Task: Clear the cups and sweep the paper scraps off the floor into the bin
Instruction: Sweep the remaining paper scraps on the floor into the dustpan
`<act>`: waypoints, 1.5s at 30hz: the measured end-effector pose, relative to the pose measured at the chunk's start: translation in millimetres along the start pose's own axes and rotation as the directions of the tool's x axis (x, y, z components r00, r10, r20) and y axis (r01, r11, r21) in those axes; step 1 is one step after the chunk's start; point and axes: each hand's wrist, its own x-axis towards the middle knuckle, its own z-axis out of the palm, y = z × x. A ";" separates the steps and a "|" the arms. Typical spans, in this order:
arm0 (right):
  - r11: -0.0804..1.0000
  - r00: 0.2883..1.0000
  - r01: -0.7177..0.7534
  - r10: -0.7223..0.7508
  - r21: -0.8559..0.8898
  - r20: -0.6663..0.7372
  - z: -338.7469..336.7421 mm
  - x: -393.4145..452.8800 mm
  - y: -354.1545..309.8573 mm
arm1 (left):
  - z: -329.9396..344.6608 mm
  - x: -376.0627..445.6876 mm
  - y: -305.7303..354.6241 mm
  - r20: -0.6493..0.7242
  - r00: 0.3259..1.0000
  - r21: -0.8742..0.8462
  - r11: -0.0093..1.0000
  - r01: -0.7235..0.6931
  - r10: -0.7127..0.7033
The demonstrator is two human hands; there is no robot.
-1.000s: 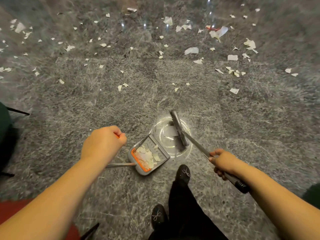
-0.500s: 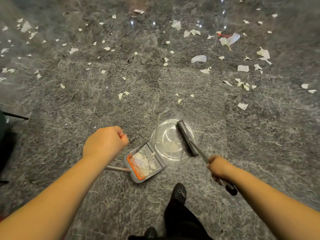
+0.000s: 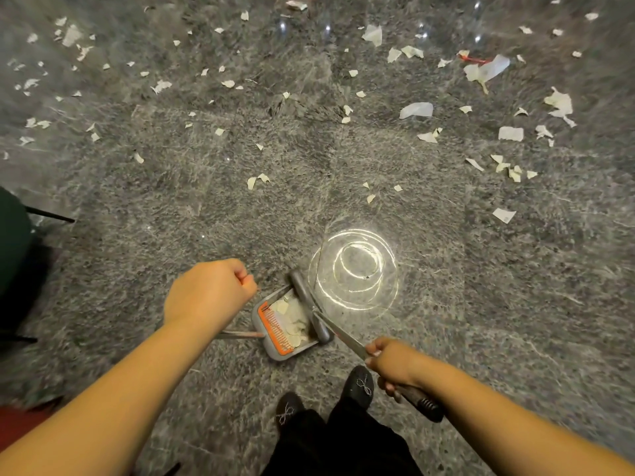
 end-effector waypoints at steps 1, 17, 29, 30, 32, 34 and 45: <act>1.000 1.000 0.011 -0.011 -0.001 0.011 -0.8 -1.7 -2.3 | -0.8 0.9 -0.6 0.003 1.000 0.001 1.000 0.000 0.000; 0.992 0.997 0.030 -0.021 0.121 -0.077 -26.3 -35.9 -47.7 | -16.2 14.5 -38.0 0.020 0.998 -0.045 0.998 0.054 -0.053; 0.995 0.987 0.019 -0.004 0.093 -0.161 -28.5 20.8 -123.1 | -40.0 47.4 -120.0 -0.011 0.978 -0.214 0.955 0.203 -0.211; 0.997 0.987 0.013 0.000 0.081 -0.158 -27.7 26.4 -129.1 | -40.0 50.0 -120.5 -0.018 0.978 -0.194 0.960 0.200 -0.207; 0.999 0.989 -0.004 0.010 0.038 -0.150 -23.2 38.2 -142.0 | -38.3 56.4 -120.7 -0.029 0.981 -0.152 0.971 0.187 -0.193; 0.999 0.990 -0.015 0.010 -0.036 -0.142 -15.4 48.5 -153.6 | -36.8 62.9 -122.6 -0.041 0.980 -0.125 0.974 0.187 -0.193; 0.993 0.998 0.006 0.001 -0.119 0.057 40.8 47.2 -190.2 | -45.9 84.0 -137.9 -0.008 0.981 -0.162 0.969 0.188 -0.191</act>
